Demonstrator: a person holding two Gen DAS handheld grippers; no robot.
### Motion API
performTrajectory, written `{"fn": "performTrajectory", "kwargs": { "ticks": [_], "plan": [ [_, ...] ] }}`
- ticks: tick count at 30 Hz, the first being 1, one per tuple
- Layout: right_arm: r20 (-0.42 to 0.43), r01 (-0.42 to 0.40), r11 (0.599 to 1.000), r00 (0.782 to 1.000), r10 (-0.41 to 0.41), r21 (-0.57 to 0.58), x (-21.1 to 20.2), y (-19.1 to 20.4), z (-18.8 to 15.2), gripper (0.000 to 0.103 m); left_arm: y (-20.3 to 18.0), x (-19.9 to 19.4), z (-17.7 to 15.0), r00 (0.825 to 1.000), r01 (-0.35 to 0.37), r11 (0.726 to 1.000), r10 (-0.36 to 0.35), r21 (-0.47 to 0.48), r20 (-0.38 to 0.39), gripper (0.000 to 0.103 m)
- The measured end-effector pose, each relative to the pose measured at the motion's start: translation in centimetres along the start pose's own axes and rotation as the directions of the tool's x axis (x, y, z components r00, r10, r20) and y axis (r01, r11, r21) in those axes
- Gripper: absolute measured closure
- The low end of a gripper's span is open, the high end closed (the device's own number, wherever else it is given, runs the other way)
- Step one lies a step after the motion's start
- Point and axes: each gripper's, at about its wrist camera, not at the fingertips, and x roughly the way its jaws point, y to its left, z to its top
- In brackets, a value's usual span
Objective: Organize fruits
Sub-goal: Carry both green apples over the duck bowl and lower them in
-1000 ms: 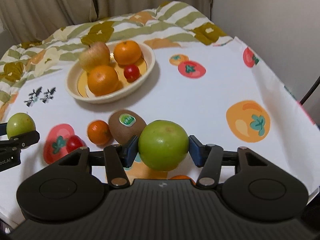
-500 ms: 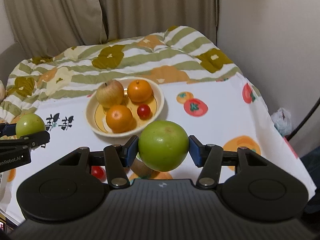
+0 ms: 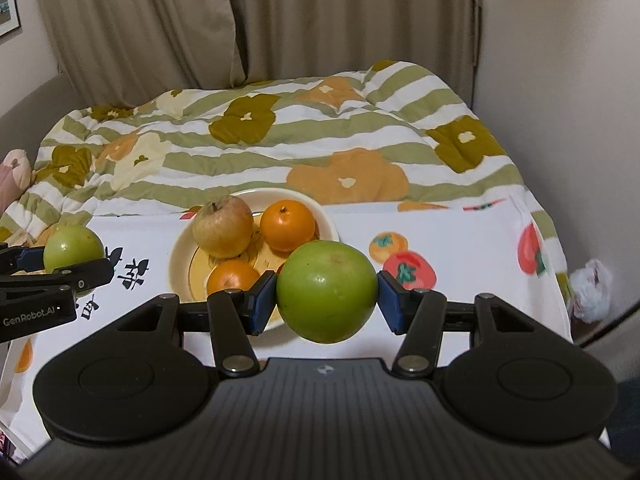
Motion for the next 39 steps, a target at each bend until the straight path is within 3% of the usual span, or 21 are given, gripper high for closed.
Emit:
{"fn": "performTrajectory", "kwargs": {
  "ticks": [10,28,30,32,39],
  "plan": [
    [-0.050,-0.069,0.996,0.997,0.066,-0.064,5.9,-1.9,3.2,0.034,-1.1,5.0,1.2,0.996,-0.062,0.996,0.058,-0.065,-0.062,0.041],
    [-0.121,-0.139,0.984,0.985,0.126,-0.110,11.8,-2.8,3.9,0.034,-2.1,10.8,1.3,0.983,-0.107,0.988,0.089,-0.109,-0.161,0.041],
    [-0.124,-0.143,0.984,0.984,0.129,-0.108,11.9,-2.9,4.0,0.034,-2.2,10.8,1.4,0.984,-0.101,0.989,0.084,-0.105,-0.156,0.036],
    [-0.126,-0.145,0.984,0.983,0.132,-0.106,12.0,-3.0,4.1,0.034,-2.3,10.2,1.7,0.987,-0.111,0.990,0.099,-0.090,-0.129,0.010],
    [-0.119,-0.146,0.982,0.984,0.132,-0.121,11.9,-2.8,4.3,0.034,-1.8,8.3,1.5,0.989,-0.114,0.990,0.104,-0.088,-0.106,0.007]
  ]
}}
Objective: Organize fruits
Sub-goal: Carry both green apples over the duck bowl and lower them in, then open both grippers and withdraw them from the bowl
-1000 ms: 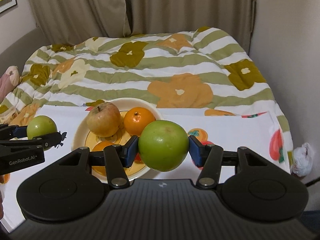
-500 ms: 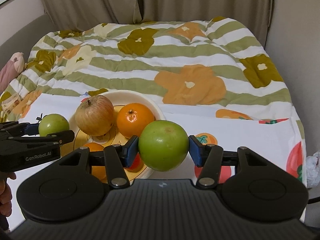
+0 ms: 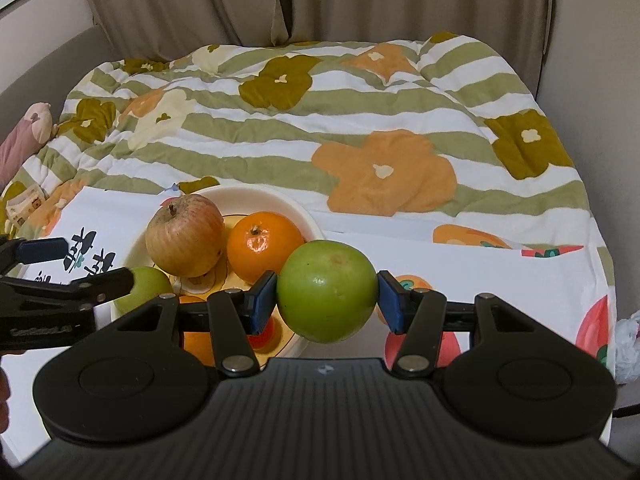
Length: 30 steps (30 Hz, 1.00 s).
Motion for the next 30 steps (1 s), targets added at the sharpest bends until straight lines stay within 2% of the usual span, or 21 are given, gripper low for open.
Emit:
{"fn": "performTrajectory", "kwargs": {
  "ticks": [10,26,28,30],
  "plan": [
    [-0.015,-0.016,0.999,1.000,0.016,-0.031,1.3,0.9,0.2,0.034,0.8,-2.4,-1.4,1.000,-0.018,0.999,0.018,-0.028,0.010,0.006],
    [-0.018,-0.066,0.994,0.998,0.065,-0.083,3.1,2.1,-0.7,0.034,1.3,-2.7,-2.5,0.999,-0.041,0.998,0.041,-0.040,0.006,0.006],
    [-0.016,-0.075,0.992,0.997,0.073,-0.103,3.1,2.2,-0.7,0.030,1.3,-2.7,-2.5,0.999,-0.040,0.998,0.040,-0.040,0.007,0.006],
    [0.001,-0.066,0.989,0.998,0.067,-0.131,2.6,2.6,-0.7,0.013,1.3,-2.8,-2.5,0.999,-0.040,0.998,0.040,-0.038,0.008,0.006]
  ]
}}
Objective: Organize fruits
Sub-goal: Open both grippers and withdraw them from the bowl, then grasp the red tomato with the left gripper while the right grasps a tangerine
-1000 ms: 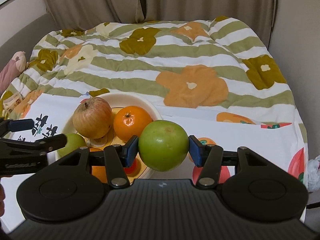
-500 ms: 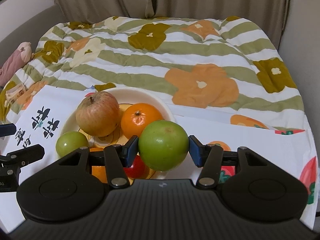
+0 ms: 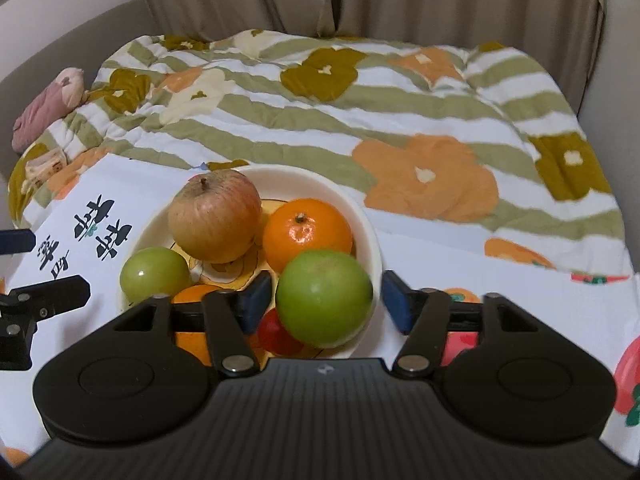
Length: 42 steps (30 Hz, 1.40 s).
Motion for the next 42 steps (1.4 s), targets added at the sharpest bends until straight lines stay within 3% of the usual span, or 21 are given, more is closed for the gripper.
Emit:
{"fn": "performTrajectory", "kwargs": {
  "ticks": [2,15,25,34,42],
  "plan": [
    [0.015,0.023,0.999,1.000,-0.022,-0.023,-0.5,0.4,0.0,0.005,0.0,-0.2,-0.1,1.000,0.000,1.000,0.000,0.003,0.004,0.006],
    [0.039,0.040,0.999,0.998,-0.041,0.018,-3.4,0.7,-0.8,0.005,-0.1,-2.5,-0.8,0.999,0.006,1.000,-0.007,0.020,0.046,0.006],
    [0.085,0.079,0.994,0.993,-0.085,0.073,-8.0,1.8,-1.9,0.005,0.8,-6.0,-1.7,0.994,0.029,0.999,-0.032,0.026,0.108,0.006],
    [0.125,0.127,0.985,0.982,-0.142,0.115,-13.1,3.9,-3.4,0.005,1.5,-9.9,-2.8,0.980,0.091,0.996,-0.093,0.020,0.174,0.006],
    [0.140,0.179,0.971,0.969,-0.201,0.158,-17.2,6.0,-5.3,0.005,1.4,-13.1,-3.3,0.966,0.120,0.989,-0.135,0.081,0.220,0.005]
  ]
}}
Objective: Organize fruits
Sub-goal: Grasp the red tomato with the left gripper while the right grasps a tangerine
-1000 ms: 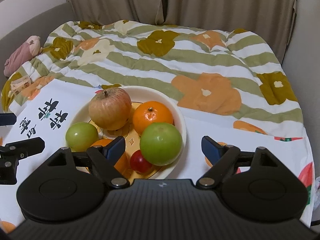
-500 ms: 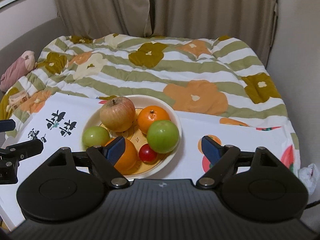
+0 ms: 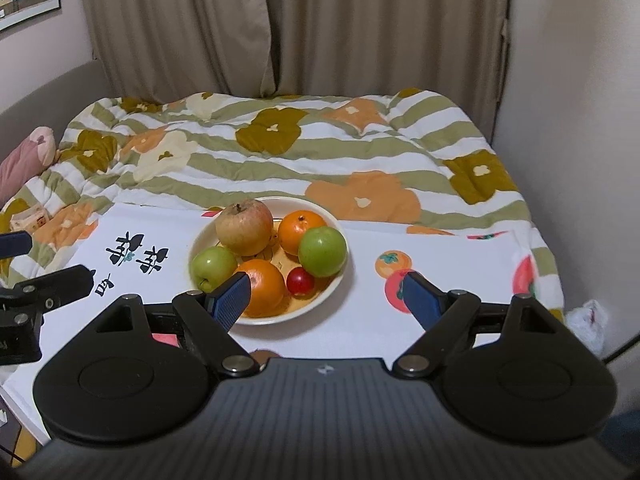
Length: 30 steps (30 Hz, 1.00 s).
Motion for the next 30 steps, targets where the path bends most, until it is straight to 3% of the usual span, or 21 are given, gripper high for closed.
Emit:
{"fn": "performTrajectory", "kwargs": {
  "ticks": [8,13,18,26,30],
  "plan": [
    [-0.004,0.050,0.998,0.999,-0.050,0.036,-3.1,1.4,-2.8,0.005,0.8,-1.2,-1.4,0.998,0.058,0.997,-0.057,0.050,-0.006,0.004],
    [-0.035,0.072,0.995,0.997,-0.069,0.068,-3.6,2.4,-5.5,0.005,1.3,-0.8,-3.0,0.996,0.086,0.987,-0.082,0.134,-0.033,0.002],
    [-0.065,0.118,0.990,0.991,-0.113,0.080,-3.0,3.7,-8.6,0.002,1.5,1.1,-5.1,0.992,0.116,0.963,-0.102,0.244,-0.071,0.000],
    [-0.141,0.156,0.981,0.980,-0.139,0.118,-0.5,4.1,-13.0,0.002,1.5,5.4,-7.9,0.969,0.235,0.920,-0.197,0.313,-0.151,0.000],
    [-0.165,0.172,0.967,0.976,-0.142,0.187,0.1,3.3,-14.4,0.002,0.8,7.4,-8.9,0.954,0.286,0.895,-0.233,0.343,-0.186,0.010]
  ]
}}
